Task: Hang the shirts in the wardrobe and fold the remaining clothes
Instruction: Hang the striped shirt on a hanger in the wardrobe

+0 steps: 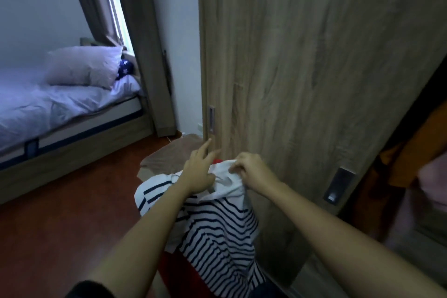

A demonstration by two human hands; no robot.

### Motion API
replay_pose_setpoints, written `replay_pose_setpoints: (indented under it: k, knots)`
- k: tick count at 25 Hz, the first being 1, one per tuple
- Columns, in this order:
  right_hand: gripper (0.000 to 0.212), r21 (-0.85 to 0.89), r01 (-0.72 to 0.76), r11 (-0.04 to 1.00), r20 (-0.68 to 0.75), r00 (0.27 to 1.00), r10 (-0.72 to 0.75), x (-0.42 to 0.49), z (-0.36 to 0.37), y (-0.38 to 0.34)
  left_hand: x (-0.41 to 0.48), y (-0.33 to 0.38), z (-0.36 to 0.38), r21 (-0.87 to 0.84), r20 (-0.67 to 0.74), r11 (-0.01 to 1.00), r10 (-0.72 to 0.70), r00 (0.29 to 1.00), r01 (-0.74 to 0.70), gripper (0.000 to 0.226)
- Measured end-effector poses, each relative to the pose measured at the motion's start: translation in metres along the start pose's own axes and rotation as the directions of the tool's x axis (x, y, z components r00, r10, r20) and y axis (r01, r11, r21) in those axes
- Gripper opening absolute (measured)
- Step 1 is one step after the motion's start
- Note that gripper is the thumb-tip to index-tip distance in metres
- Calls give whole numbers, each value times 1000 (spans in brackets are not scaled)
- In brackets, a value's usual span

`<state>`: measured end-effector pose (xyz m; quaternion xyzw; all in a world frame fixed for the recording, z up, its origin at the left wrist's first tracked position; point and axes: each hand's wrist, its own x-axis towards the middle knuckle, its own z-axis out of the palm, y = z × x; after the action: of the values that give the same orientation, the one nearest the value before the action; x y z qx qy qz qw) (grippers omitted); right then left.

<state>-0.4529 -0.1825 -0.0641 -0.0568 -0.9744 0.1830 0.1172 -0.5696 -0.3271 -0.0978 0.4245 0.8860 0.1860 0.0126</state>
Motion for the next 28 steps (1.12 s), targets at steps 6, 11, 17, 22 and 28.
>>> replay_pose_setpoints:
  k: [6, 11, 17, 22, 28]
  knots:
    - [25, -128, 60, 990, -303, 948, -96, -12, -103, -49, -7, 19, -79, -103, -225, 982, 132, 965, -159, 35]
    - [30, -327, -19, 945, -282, 956, -79, -45, -177, -69, -17, 33, -85, 106, -214, 957, 286, 934, -269, 31]
    - [26, -377, -363, 852, -487, 861, 151, -109, -241, -24, -1, 57, -108, -198, -147, 953, 204, 968, -230, 18]
    - [19, -452, -533, 715, -329, 845, 422, -163, -246, 11, 13, 116, -137, -182, 106, 930, 341, 934, -319, 31]
    - [19, -236, -633, 737, -381, 758, 530, -209, -276, 39, 21, 194, -150, -535, -286, 651, 460, 841, -538, 37]
